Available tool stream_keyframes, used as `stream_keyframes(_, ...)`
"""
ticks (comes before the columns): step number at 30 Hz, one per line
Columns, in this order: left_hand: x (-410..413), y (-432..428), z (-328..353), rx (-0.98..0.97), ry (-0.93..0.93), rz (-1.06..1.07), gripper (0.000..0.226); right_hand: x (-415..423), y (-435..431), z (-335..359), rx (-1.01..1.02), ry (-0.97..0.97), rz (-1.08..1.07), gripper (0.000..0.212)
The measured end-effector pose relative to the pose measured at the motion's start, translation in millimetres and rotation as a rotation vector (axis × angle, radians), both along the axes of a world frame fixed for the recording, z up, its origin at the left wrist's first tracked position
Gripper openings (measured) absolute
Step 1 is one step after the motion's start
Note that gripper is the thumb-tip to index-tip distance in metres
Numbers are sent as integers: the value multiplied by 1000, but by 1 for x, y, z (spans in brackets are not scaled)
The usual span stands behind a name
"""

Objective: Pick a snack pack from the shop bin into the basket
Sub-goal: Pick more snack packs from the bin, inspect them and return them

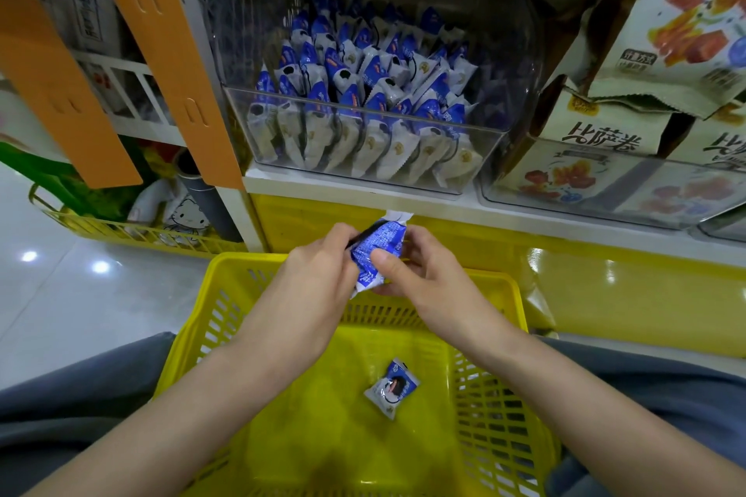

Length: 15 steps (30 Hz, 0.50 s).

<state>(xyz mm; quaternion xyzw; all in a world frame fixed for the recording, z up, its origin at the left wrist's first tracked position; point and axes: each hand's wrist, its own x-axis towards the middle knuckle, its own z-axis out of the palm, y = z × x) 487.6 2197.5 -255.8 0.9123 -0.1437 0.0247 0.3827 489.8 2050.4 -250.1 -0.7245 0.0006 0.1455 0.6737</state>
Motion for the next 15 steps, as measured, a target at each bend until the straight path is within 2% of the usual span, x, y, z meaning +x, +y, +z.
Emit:
stream_keyframes(5,2,0,5,13,-25,10,27,-3,-2,0,-120,-60,66,33)
stream_keyframes(8,3,-1,6,49,-81,20,21,-3,-2,1,-148,-66,100,39)
stream_keyframes(11,5,-3,4,26,-54,24,15,-3,-2,1,-175,-76,117,41)
stream_keyframes(15,5,-1,3,31,-43,7,19,-2,-3,0,-197,-83,144,40)
